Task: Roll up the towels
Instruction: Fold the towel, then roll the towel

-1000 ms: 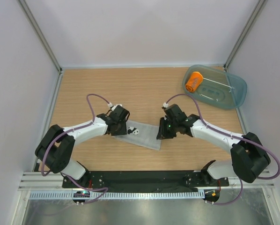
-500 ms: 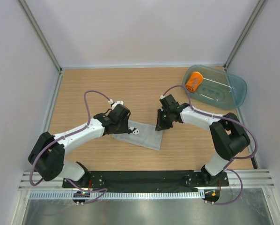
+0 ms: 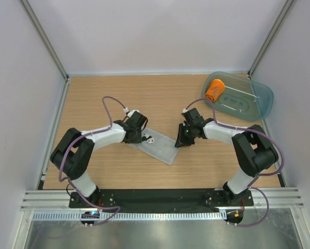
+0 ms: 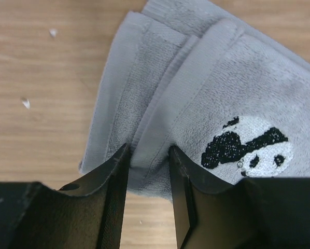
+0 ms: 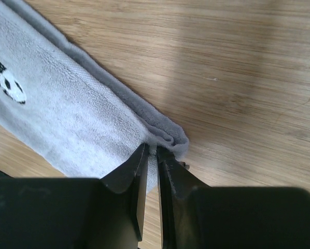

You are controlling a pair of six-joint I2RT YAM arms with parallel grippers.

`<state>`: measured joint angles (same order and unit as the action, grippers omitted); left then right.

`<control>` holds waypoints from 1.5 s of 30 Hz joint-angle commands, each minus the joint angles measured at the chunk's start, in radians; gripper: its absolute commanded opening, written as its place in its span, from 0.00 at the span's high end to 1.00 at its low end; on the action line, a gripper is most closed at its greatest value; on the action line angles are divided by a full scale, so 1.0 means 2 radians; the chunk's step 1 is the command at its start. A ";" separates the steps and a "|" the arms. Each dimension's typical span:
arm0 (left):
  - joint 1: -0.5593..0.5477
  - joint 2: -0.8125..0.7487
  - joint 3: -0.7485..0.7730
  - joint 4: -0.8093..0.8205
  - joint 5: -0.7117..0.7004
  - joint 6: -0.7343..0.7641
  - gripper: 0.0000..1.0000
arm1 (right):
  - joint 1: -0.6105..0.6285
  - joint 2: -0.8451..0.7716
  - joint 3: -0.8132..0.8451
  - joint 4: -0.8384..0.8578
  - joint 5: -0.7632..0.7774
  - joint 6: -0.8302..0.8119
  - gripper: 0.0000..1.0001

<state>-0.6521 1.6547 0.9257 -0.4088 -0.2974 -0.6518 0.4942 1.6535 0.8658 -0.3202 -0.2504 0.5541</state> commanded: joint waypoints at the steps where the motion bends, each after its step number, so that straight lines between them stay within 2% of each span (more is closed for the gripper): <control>1: 0.020 0.032 0.013 0.010 -0.039 0.028 0.63 | 0.001 0.011 -0.021 -0.020 0.032 -0.012 0.80; 6: 0.028 0.033 0.043 -0.015 -0.055 0.039 0.64 | -0.012 0.012 -0.001 -0.039 0.044 -0.021 0.79; 14: 0.028 0.011 0.043 -0.049 -0.092 0.039 0.65 | -0.016 -0.001 0.042 -0.082 0.064 -0.030 0.76; 18: 0.026 -0.036 0.049 -0.082 -0.135 0.016 0.66 | -0.015 -0.030 0.069 -0.115 0.084 -0.036 0.73; 20: 0.022 -0.064 0.048 -0.094 -0.155 0.014 0.64 | -0.015 -0.044 0.085 -0.137 0.106 -0.040 0.66; 22: 0.009 -0.100 0.052 -0.102 -0.173 0.014 0.60 | -0.016 -0.061 0.097 -0.160 0.123 -0.044 0.61; 23: 0.002 -0.109 0.054 -0.112 -0.193 0.011 0.57 | -0.016 -0.067 0.107 -0.167 0.143 -0.045 0.60; 27: -0.044 -0.144 0.063 -0.127 -0.225 0.017 0.51 | -0.016 -0.093 0.112 -0.172 0.144 -0.042 0.59; 31: -0.116 -0.162 0.070 -0.096 -0.229 0.067 0.40 | -0.016 -0.126 0.084 -0.145 0.137 -0.025 0.59; 32: -0.149 -0.173 0.052 -0.077 -0.239 0.073 0.32 | -0.016 -0.137 0.071 -0.138 0.136 -0.019 0.59; 35: -0.162 -0.230 0.000 0.042 -0.165 0.083 0.14 | -0.016 -0.156 0.053 -0.125 0.136 -0.011 0.60; 36: -0.162 -0.245 -0.040 0.073 -0.113 0.078 0.02 | -0.016 -0.159 0.050 -0.123 0.134 -0.007 0.60; 37: -0.162 -0.256 -0.058 0.114 -0.084 0.077 0.00 | -0.015 -0.163 0.043 -0.124 0.134 -0.006 0.60; 40: -0.161 -0.261 -0.067 0.105 -0.033 0.057 0.00 | -0.015 -0.181 0.030 -0.124 0.138 -0.006 0.59; 43: -0.172 -0.231 -0.061 0.091 -0.016 0.064 0.14 | -0.015 -0.188 0.020 -0.127 0.144 -0.006 0.59; 44: -0.179 -0.225 -0.062 0.087 -0.024 0.064 0.26 | -0.016 -0.188 0.019 -0.125 0.143 -0.006 0.59; 45: -0.191 -0.214 -0.062 0.086 -0.028 0.063 0.29 | -0.015 -0.188 0.017 -0.124 0.143 -0.006 0.60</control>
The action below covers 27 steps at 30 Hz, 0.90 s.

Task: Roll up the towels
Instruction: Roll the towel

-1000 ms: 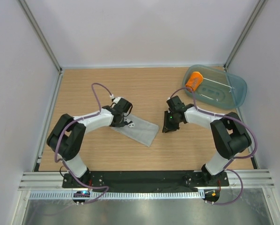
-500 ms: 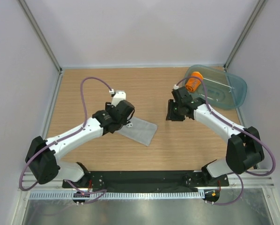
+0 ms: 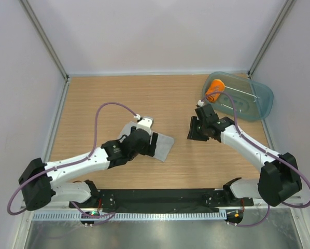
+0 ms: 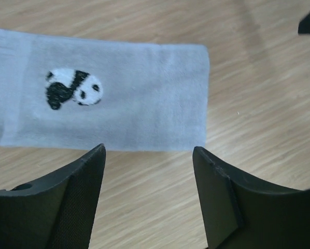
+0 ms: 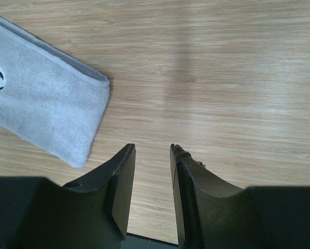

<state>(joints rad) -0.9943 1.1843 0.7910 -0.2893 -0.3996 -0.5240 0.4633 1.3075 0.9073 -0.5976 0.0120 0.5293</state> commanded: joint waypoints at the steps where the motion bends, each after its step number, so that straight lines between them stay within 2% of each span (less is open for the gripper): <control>1: -0.024 0.027 0.006 0.027 0.028 -0.001 0.32 | -0.001 -0.014 -0.006 0.017 0.012 0.009 0.59; 2: -0.027 0.034 0.007 0.027 0.039 -0.002 0.40 | 0.000 -0.013 -0.008 0.017 0.012 0.011 0.59; 4: -0.040 0.057 0.014 0.027 0.043 -0.002 0.47 | -0.001 -0.010 -0.010 0.017 0.017 0.014 0.59; 5: -0.045 0.064 0.016 0.027 0.031 -0.002 0.54 | -0.001 -0.008 -0.010 0.017 0.020 0.015 0.59; 7: -0.067 0.084 0.029 0.023 0.020 0.000 0.59 | 0.000 -0.005 -0.011 0.015 0.023 0.015 0.60; 8: -0.077 0.091 0.034 0.023 0.001 0.001 0.59 | 0.000 -0.003 -0.012 0.014 0.025 0.015 0.60; 12: -0.106 0.138 0.063 0.021 -0.003 0.015 0.57 | -0.001 -0.002 -0.019 0.015 0.026 0.016 0.60; 13: -0.112 0.147 0.070 0.020 -0.005 0.018 0.51 | 0.000 -0.001 -0.022 0.015 0.026 0.016 0.60; 14: -0.119 0.168 0.082 0.017 -0.006 0.020 0.48 | -0.001 -0.001 -0.022 0.016 0.025 0.016 0.60; 20: -0.129 0.223 0.108 0.002 -0.036 0.024 0.47 | -0.001 -0.006 -0.026 0.013 0.025 0.016 0.60; 27: -0.129 0.250 0.108 0.004 -0.063 0.030 0.47 | -0.001 -0.008 -0.029 0.014 0.022 0.015 0.60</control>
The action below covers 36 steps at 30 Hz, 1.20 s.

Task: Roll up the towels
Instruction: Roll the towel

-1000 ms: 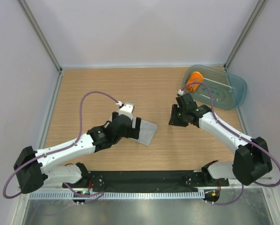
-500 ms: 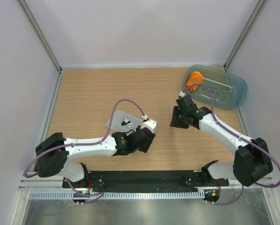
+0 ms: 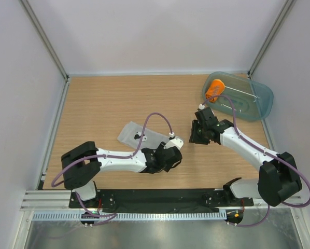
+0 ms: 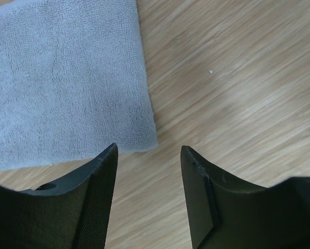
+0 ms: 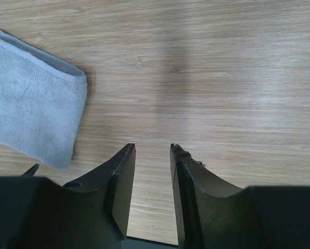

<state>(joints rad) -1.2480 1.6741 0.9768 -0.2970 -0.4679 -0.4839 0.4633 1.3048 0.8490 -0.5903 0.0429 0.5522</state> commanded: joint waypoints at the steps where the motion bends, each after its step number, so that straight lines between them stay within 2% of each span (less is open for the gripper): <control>1: -0.002 0.007 0.015 0.009 -0.029 0.010 0.47 | -0.001 -0.007 0.000 0.010 0.005 0.003 0.60; 5: -0.002 0.024 0.020 0.011 -0.032 0.013 0.48 | 0.000 -0.005 0.002 0.007 0.008 0.000 0.60; 11: -0.002 0.046 0.014 0.019 -0.038 0.010 0.56 | -0.001 -0.004 0.003 0.006 0.009 -0.001 0.60; 15: -0.002 0.054 0.005 0.026 -0.048 0.010 0.71 | -0.001 -0.003 0.003 0.006 0.004 -0.001 0.60; 17: -0.002 0.055 -0.003 0.034 -0.053 0.007 0.76 | 0.000 -0.005 0.004 0.008 -0.004 0.001 0.60; 18: -0.002 0.054 -0.011 0.037 -0.055 0.006 0.83 | -0.001 -0.006 0.000 0.012 -0.014 0.004 0.60; 20: -0.002 0.050 -0.017 0.043 -0.056 0.001 0.88 | 0.000 -0.006 -0.007 0.039 -0.059 0.011 0.59; 21: -0.002 0.047 -0.025 0.046 -0.057 0.000 0.93 | 0.000 -0.004 -0.020 0.053 -0.106 0.026 0.57; 23: -0.002 0.041 -0.030 0.052 -0.054 -0.003 0.99 | 0.000 0.002 -0.035 0.105 -0.150 0.044 0.44; 25: -0.002 0.032 -0.037 0.054 -0.052 -0.010 1.00 | 0.002 0.018 -0.056 0.161 -0.199 0.077 0.31; 26: -0.002 0.029 -0.038 0.054 -0.051 -0.010 1.00 | 0.003 0.026 -0.061 0.178 -0.209 0.087 0.30; 31: -0.002 0.003 -0.053 0.056 -0.051 -0.017 1.00 | 0.015 0.084 -0.065 0.242 -0.235 0.121 0.28; 36: -0.002 -0.023 -0.063 0.056 -0.042 -0.023 1.00 | 0.028 0.136 -0.054 0.266 -0.232 0.133 0.28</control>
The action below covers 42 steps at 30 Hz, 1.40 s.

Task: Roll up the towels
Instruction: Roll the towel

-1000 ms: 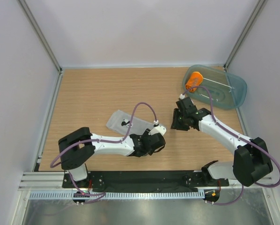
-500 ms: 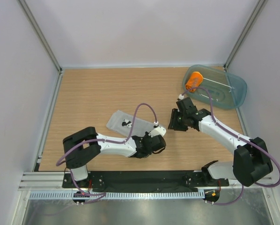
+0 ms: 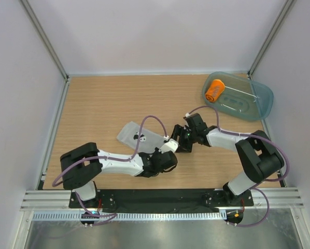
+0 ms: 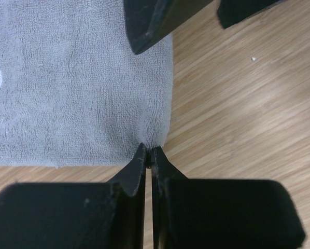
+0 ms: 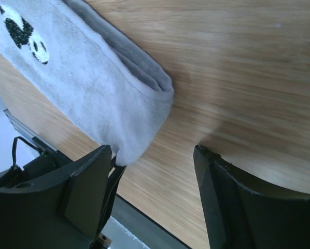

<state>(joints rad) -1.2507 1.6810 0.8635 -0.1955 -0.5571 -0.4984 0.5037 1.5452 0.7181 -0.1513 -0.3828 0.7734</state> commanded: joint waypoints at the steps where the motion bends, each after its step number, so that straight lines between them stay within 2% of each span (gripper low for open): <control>1: -0.001 -0.039 -0.009 0.006 0.003 -0.018 1.00 | 0.010 0.031 0.013 0.050 -0.017 0.022 0.28; 5: -0.001 -0.077 -0.020 0.006 0.005 -0.023 1.00 | 0.016 0.055 0.016 0.060 -0.013 0.024 0.30; 8: 0.000 -0.106 -0.027 -0.001 -0.001 -0.026 1.00 | 0.016 0.064 0.021 0.058 -0.003 0.018 0.38; 12: 0.006 -0.123 -0.028 -0.016 -0.003 -0.027 1.00 | 0.015 0.070 0.037 0.039 0.009 0.007 0.55; 23: 0.008 -0.128 -0.054 -0.026 0.002 -0.057 1.00 | 0.015 0.066 0.103 -0.049 0.049 -0.038 0.71; 34: 0.013 -0.175 -0.087 -0.029 0.031 -0.111 1.00 | 0.006 0.073 0.165 -0.107 0.079 -0.071 0.70; 38: 0.026 -0.195 -0.085 -0.029 0.051 -0.144 1.00 | 0.004 0.058 0.183 -0.129 0.100 -0.086 0.66; 42: 0.049 -0.215 -0.091 -0.025 0.084 -0.183 1.00 | 0.004 0.026 0.194 -0.149 0.127 -0.101 0.65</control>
<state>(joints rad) -1.1843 1.2949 0.6895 -0.2607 -0.4343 -0.7712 0.5148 1.6752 1.0595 -0.4038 -0.1890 0.6182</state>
